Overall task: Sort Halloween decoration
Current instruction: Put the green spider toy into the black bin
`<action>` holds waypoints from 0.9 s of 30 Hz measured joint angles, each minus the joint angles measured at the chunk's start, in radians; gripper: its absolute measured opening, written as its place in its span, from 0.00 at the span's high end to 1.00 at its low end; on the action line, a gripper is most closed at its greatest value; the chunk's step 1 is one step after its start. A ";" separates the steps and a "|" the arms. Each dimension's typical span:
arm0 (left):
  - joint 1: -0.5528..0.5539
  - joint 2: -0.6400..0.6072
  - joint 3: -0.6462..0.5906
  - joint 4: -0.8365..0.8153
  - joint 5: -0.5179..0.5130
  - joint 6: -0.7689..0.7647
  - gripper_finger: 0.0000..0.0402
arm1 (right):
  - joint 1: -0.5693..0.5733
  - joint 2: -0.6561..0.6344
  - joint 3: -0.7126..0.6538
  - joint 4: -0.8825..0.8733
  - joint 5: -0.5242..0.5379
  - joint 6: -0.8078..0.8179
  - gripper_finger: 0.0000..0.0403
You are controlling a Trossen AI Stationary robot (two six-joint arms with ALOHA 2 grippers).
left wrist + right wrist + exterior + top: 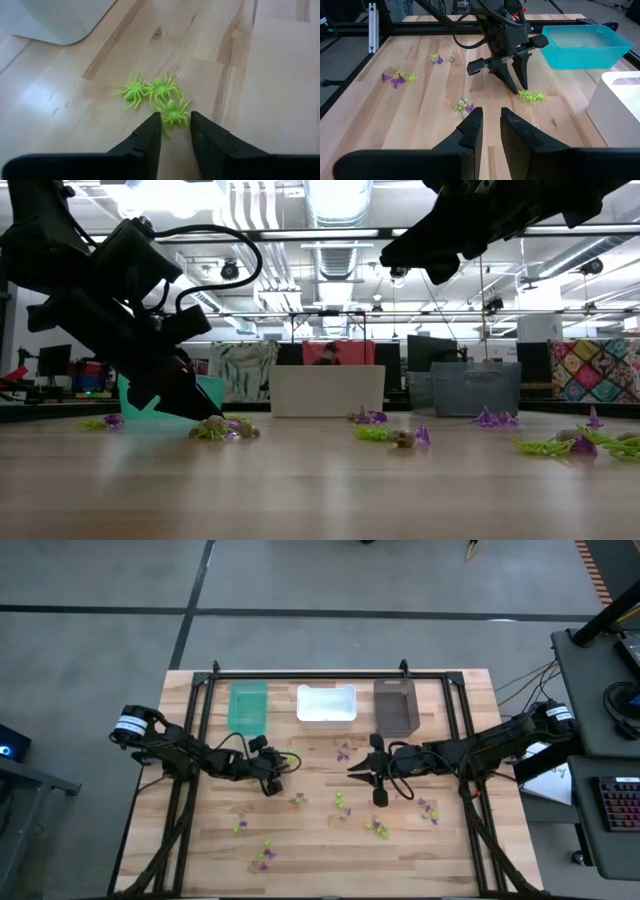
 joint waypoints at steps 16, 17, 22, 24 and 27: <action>-0.004 -0.040 0.005 -0.015 0.015 0.005 0.90 | 0.000 0.000 0.000 0.000 0.000 0.014 0.86; -0.004 -0.045 0.005 -0.020 0.015 0.004 0.90 | 0.000 0.000 0.000 0.000 0.000 0.014 0.86; -0.006 -0.077 0.005 -0.031 0.016 -0.006 0.90 | 0.000 0.000 0.000 0.000 0.000 0.019 0.86; -0.006 -0.092 0.005 -0.031 0.032 -0.009 0.91 | 0.000 0.000 0.000 0.000 0.000 0.019 0.86; -0.006 -0.117 0.006 -0.033 0.045 -0.010 0.91 | 0.000 0.000 0.000 0.000 0.000 0.019 0.86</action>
